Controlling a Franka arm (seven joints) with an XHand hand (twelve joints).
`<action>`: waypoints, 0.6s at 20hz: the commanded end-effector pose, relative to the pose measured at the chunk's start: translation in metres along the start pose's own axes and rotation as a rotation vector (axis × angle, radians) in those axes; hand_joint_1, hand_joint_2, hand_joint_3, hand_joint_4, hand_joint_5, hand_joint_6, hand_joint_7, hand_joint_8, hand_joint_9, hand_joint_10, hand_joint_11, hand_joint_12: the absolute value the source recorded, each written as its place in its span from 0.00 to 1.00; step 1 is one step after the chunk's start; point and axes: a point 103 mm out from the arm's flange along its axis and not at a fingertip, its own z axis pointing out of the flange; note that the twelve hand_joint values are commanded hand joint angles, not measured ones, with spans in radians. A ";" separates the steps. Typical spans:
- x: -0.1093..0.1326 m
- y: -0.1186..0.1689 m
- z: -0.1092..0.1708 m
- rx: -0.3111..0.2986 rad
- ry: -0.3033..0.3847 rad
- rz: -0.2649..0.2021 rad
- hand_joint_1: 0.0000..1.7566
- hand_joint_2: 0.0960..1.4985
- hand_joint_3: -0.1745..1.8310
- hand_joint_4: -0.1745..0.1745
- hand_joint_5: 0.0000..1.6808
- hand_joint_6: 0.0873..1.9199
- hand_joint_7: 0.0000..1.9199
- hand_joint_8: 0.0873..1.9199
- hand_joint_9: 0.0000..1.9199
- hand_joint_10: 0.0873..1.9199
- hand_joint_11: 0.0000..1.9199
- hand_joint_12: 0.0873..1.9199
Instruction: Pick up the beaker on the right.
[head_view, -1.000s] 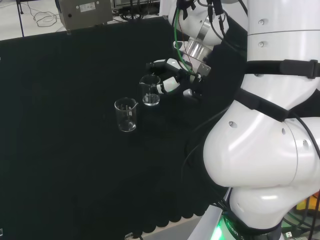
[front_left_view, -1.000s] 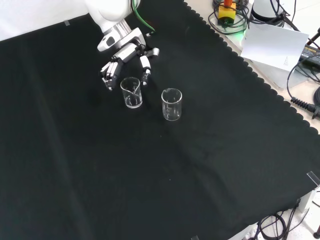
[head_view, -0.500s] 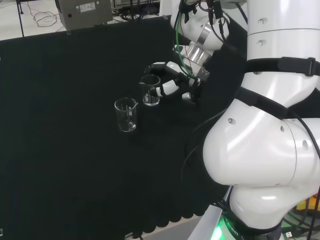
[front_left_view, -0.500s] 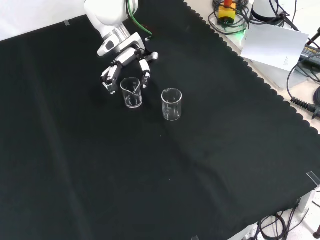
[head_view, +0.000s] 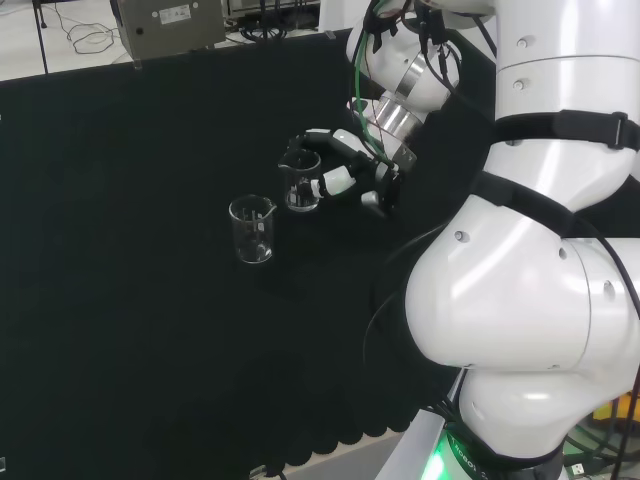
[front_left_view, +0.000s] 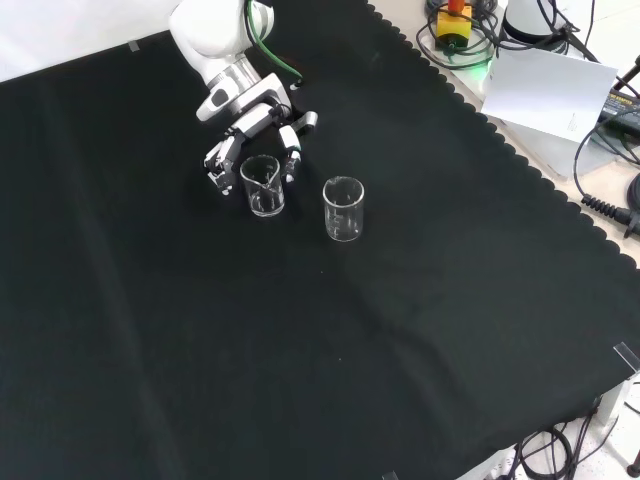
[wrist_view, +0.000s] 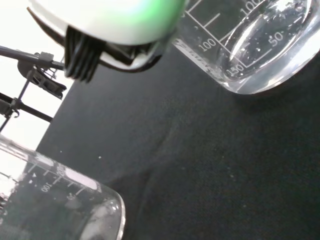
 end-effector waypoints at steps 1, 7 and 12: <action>0.001 0.002 0.007 -0.011 0.045 -0.010 0.59 0.26 0.43 0.43 0.22 0.35 0.22 0.33 0.29 0.27 0.06 0.70; 0.002 0.004 0.012 -0.003 0.062 -0.011 0.59 0.25 0.43 0.44 0.22 0.35 0.23 0.33 0.30 0.27 0.07 0.70; 0.001 0.005 0.014 -0.021 0.084 -0.006 0.59 0.26 0.44 0.45 0.26 0.38 0.24 0.33 0.31 0.27 0.07 0.69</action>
